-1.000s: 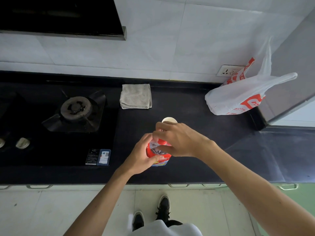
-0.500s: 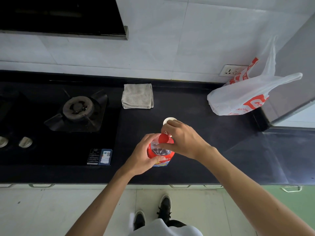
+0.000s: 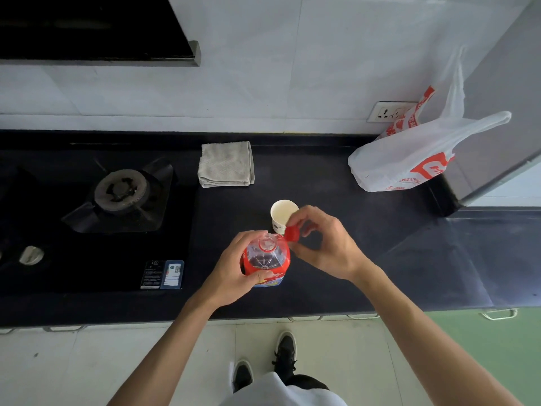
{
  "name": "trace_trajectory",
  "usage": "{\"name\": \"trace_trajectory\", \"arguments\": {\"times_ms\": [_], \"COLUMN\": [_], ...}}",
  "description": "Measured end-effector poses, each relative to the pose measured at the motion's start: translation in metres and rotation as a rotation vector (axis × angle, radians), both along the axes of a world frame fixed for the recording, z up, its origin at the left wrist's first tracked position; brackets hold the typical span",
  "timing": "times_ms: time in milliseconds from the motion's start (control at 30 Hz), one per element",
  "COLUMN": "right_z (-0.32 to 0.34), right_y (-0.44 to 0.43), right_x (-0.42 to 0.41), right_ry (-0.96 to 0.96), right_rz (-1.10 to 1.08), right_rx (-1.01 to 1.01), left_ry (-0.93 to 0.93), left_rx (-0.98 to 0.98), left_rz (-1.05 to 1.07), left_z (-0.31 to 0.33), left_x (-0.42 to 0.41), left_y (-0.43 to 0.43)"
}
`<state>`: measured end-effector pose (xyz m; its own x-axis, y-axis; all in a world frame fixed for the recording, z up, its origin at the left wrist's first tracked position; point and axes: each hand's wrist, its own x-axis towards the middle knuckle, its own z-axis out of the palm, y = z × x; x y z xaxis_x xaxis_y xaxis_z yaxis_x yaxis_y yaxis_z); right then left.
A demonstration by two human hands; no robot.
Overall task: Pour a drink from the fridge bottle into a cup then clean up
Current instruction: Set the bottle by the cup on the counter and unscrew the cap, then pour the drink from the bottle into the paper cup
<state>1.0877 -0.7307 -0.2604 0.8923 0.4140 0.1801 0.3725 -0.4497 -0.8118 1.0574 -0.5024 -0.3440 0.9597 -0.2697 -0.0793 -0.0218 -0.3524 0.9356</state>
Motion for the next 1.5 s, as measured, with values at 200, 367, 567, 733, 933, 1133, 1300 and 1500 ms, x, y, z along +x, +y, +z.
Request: {"name": "trace_trajectory", "arguments": {"times_ms": [200, 367, 567, 733, 933, 1133, 1300, 1500], "right_z": [-0.060, -0.117, -0.156, -0.166, -0.172, -0.164, -0.148, -0.139], "right_y": [-0.047, -0.075, -0.086, -0.093, -0.101, -0.102, -0.079, -0.031], "right_x": [-0.015, -0.026, -0.038, -0.045, -0.043, -0.032, 0.010, 0.060], "right_ry": [0.042, 0.072, 0.085, 0.104, 0.063, 0.084, 0.205, 0.230], "right_rz": [-0.213, -0.219, -0.295, -0.276, -0.209, -0.206, -0.245, -0.218], "right_rx": [-0.007, -0.257, -0.352, -0.348, -0.377, -0.337, -0.276, -0.138], "left_ry": [0.010, 0.030, 0.069, 0.072, 0.081, 0.090, 0.093, 0.098], "left_rx": [0.008, 0.022, 0.047, 0.051, 0.037, 0.061, 0.075, 0.089], "left_rz": [-0.018, -0.039, -0.047, -0.025, 0.032, 0.051, 0.044, 0.038], "left_z": [0.004, 0.008, 0.010, 0.010, 0.006, 0.009, 0.013, 0.013], "left_x": [0.002, 0.007, 0.011, 0.011, 0.009, 0.008, 0.009, 0.008], "left_y": [0.002, 0.006, 0.007, 0.003, -0.003, -0.006, -0.008, -0.007]}}
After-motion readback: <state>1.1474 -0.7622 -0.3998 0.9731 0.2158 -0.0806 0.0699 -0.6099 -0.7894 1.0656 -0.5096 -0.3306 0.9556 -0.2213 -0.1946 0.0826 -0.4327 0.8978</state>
